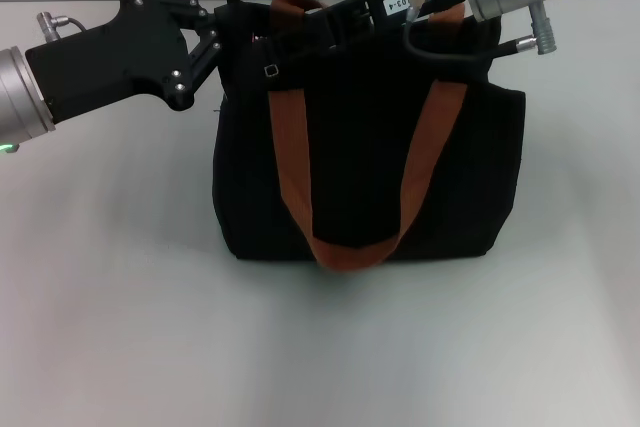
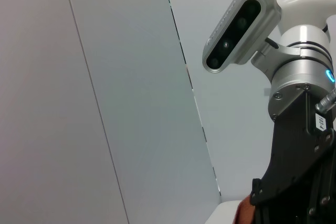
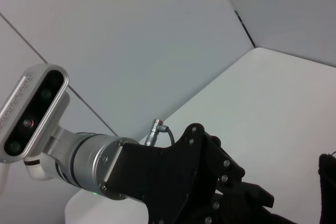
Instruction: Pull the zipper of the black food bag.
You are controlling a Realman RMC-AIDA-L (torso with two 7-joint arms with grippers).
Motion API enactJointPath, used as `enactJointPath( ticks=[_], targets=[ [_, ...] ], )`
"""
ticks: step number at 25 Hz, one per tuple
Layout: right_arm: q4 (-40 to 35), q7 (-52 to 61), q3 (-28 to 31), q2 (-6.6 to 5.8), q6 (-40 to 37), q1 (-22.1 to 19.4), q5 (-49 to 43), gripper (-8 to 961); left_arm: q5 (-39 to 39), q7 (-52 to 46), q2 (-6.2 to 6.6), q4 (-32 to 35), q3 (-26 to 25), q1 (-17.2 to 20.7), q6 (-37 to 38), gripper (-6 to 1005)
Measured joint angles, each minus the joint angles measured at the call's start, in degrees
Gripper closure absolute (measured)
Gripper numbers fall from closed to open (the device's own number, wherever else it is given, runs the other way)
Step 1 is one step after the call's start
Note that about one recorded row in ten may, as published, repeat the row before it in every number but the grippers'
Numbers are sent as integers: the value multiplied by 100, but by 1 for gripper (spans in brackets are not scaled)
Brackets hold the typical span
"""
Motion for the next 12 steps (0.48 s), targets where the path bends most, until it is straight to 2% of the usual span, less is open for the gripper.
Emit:
enactJointPath(
  ticks=[6, 12],
  targets=[
    [6, 0, -12, 5, 64, 9, -115, 628, -1, 0, 0, 0, 0, 2, 0, 965],
    [0, 3, -24, 7, 70, 7, -126, 752, -7, 0, -9, 0, 1, 2, 1, 965]
  ],
)
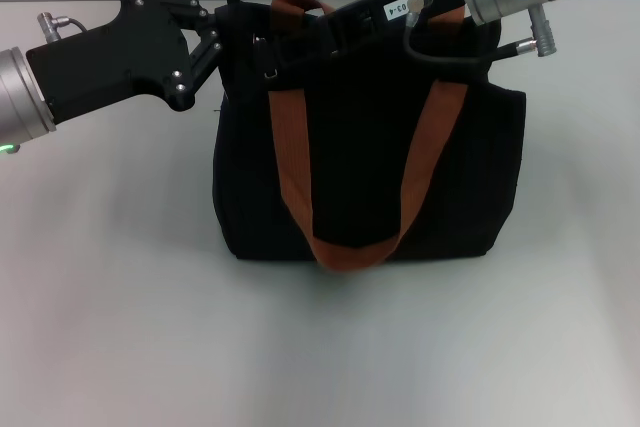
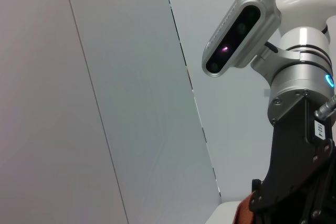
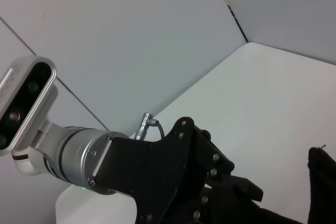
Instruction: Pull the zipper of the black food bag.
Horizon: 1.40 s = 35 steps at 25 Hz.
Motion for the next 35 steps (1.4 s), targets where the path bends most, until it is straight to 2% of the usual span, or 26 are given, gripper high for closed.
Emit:
enactJointPath(
  ticks=[27, 35],
  targets=[
    [0, 44, -2, 58, 62, 32, -1, 784, -53, 50, 0, -9, 0, 27, -1, 964],
    [6, 56, -2, 66, 63, 43, -2, 850, -59, 53, 0, -14, -1, 28, 0, 963]
  ],
)
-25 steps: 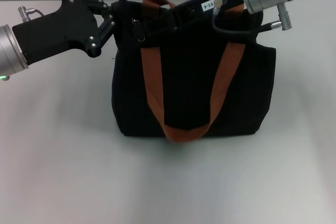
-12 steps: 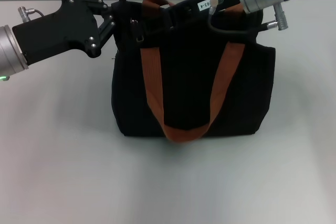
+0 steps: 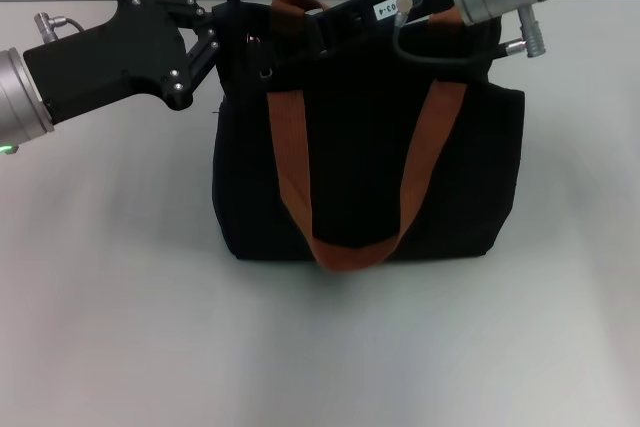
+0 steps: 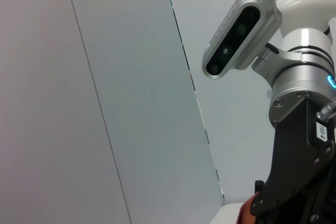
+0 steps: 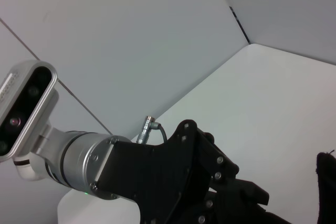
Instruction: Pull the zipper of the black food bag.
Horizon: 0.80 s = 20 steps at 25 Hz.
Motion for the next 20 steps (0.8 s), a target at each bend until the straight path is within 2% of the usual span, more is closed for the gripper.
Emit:
enactJointPath(
  ticks=[11, 20],
  targets=[
    [19, 167, -30, 71, 144, 25, -140, 910, -19, 0, -8, -12, 0, 16, 32, 963],
    [-164, 236, -35, 75, 162, -32, -159, 949, -33, 0, -9, -7, 0, 38, 39, 963]
  ],
)
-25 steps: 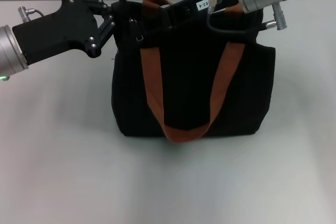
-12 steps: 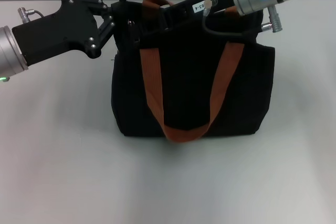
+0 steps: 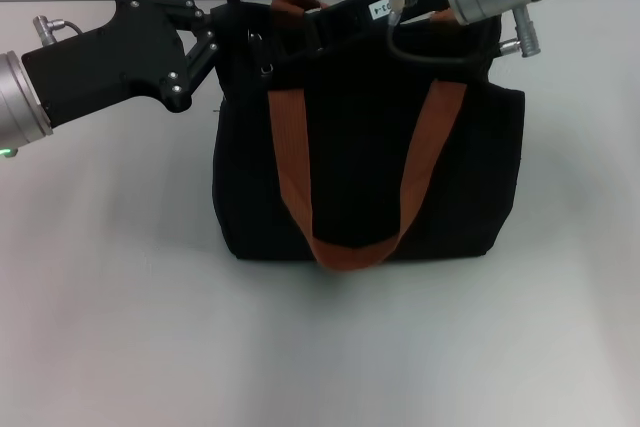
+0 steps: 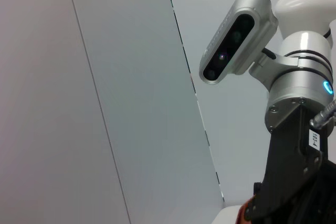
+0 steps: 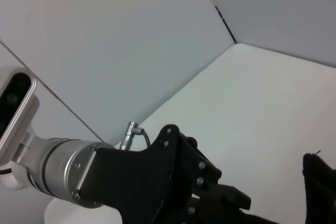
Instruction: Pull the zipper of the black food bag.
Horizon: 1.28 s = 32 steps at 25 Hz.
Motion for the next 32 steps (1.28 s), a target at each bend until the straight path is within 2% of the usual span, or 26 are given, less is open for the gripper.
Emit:
enactJointPath(
  ticks=[25, 32],
  targets=[
    [-513, 141, 6, -1, -319, -97, -9, 955, -49, 14, 19, 21, 0, 84, -66, 961],
    [-595, 205, 1, -39, -362, -100, -9, 954, -49, 23, 18, 21, 0, 115, -65, 961]
  ],
)
